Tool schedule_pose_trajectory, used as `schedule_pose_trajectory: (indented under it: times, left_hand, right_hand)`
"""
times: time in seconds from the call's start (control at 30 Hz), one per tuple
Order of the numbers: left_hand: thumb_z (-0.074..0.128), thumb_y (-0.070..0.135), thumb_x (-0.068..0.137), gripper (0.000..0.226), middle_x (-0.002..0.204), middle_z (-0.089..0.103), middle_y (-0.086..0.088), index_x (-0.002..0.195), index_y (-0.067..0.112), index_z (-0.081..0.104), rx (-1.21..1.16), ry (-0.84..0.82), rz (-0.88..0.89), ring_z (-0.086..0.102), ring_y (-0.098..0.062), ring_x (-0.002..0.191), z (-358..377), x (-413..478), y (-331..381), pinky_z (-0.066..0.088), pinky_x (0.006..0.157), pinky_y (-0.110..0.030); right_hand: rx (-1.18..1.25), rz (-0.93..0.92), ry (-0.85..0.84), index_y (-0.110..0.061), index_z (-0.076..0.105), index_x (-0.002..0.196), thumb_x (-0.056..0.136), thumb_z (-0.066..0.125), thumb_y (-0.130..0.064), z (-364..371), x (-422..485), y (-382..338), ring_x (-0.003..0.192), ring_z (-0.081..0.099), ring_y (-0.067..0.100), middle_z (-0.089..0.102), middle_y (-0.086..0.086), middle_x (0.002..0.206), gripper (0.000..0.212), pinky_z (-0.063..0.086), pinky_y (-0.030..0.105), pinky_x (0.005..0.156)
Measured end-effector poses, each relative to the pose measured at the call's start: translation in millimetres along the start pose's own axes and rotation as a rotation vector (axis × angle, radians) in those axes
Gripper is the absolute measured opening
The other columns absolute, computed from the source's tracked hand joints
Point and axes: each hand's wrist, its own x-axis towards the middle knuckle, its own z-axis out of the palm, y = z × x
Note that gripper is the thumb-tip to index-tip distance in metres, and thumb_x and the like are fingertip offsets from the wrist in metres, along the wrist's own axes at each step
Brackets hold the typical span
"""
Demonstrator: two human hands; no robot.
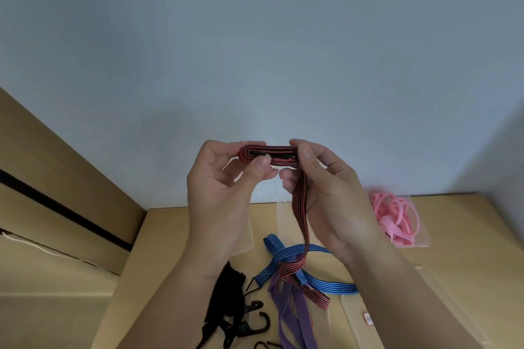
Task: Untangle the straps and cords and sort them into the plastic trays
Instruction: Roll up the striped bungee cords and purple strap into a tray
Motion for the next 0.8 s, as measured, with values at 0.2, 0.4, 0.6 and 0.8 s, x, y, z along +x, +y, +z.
schedule_pose_trajectory:
  times: [0.2,0.4,0.6,0.8]
  left_hand:
    - [0.087,0.027,0.078,0.026,0.107,0.069,-0.002,0.093,0.015,0.07,0.381,-0.214,0.398,0.072,-0.024,0.099,1,-25,-27,0.06,0.082,-0.043]
    - [0.088,0.021,0.073,0.05,0.11,0.063,0.004,0.12,0.028,0.07,0.342,-0.347,-0.069,0.073,-0.021,0.077,-2,-11,-1,0.061,0.078,-0.039]
    - [0.083,0.026,0.066,0.049,0.103,0.072,-0.009,0.113,0.02,0.074,0.322,-0.436,-0.259,0.07,-0.023,0.067,2,3,12,0.06,0.073,-0.035]
    - [0.085,0.018,0.077,0.034,0.109,0.069,-0.024,0.107,0.012,0.071,0.288,-0.596,-0.316,0.064,-0.016,0.08,-1,5,7,0.053,0.074,-0.022]
  right_hand:
    - [0.184,0.17,0.048,-0.004,0.06,0.089,0.097,0.058,-0.029,3,1,-6,0.069,0.069,0.021,0.073,0.015,0.083,0.027,0.06,0.034,0.063]
    - [-0.016,0.218,-0.143,-0.005,0.056,0.074,0.087,0.066,-0.025,-7,0,-17,0.061,0.056,0.02,0.062,0.011,0.072,0.026,0.049,0.031,0.059]
    - [-0.091,0.186,-0.11,-0.006,0.055,0.077,0.086,0.068,-0.027,-4,-6,-20,0.061,0.056,0.022,0.06,0.01,0.069,0.026,0.047,0.032,0.056]
    - [-0.16,0.243,-0.072,-0.004,0.057,0.084,0.098,0.06,-0.034,-2,-13,-22,0.065,0.061,0.027,0.059,0.015,0.075,0.033,0.05,0.036,0.063]
